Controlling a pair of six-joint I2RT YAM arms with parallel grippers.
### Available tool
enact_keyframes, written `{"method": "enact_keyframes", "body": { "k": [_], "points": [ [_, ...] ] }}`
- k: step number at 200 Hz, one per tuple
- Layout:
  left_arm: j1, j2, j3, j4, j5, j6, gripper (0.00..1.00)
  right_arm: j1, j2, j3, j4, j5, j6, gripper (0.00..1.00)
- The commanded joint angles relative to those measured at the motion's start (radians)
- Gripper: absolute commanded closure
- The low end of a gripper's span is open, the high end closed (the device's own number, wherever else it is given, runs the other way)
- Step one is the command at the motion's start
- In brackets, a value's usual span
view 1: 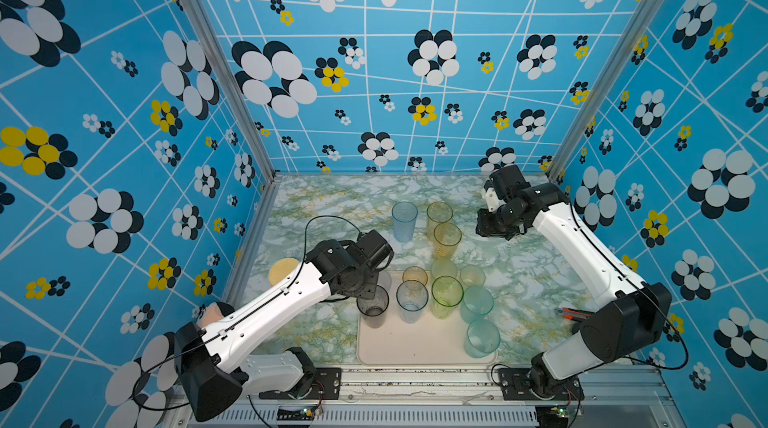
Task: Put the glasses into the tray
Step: 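Release the grey cup on the tray while the right gripper reaches the amber cup, then close the right gripper on the tall amber cup while the left arm withdraws, then lift the amber cup and carry it over the tray with the right gripper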
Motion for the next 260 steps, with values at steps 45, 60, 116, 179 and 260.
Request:
{"method": "enact_keyframes", "body": {
  "k": [45,60,116,179,260],
  "points": [
    [0.247,0.016,0.166,0.089,0.079,0.157,0.58,0.054,0.14,0.131,-0.048,-0.032,-0.007,0.67],
    [0.273,0.065,0.205,0.121,0.11,0.189,0.58,0.062,0.175,0.156,-0.06,-0.027,-0.008,0.67],
    [0.319,0.202,0.35,0.145,0.186,0.275,0.58,0.094,0.288,0.235,-0.103,0.021,0.003,0.69],
    [0.401,0.216,0.364,0.142,0.239,0.322,0.58,0.101,0.349,0.236,-0.083,0.048,0.024,0.77],
    [0.453,0.213,0.354,0.124,0.276,0.36,0.58,0.109,0.284,0.24,-0.098,0.09,0.032,1.0]
  ]
}}
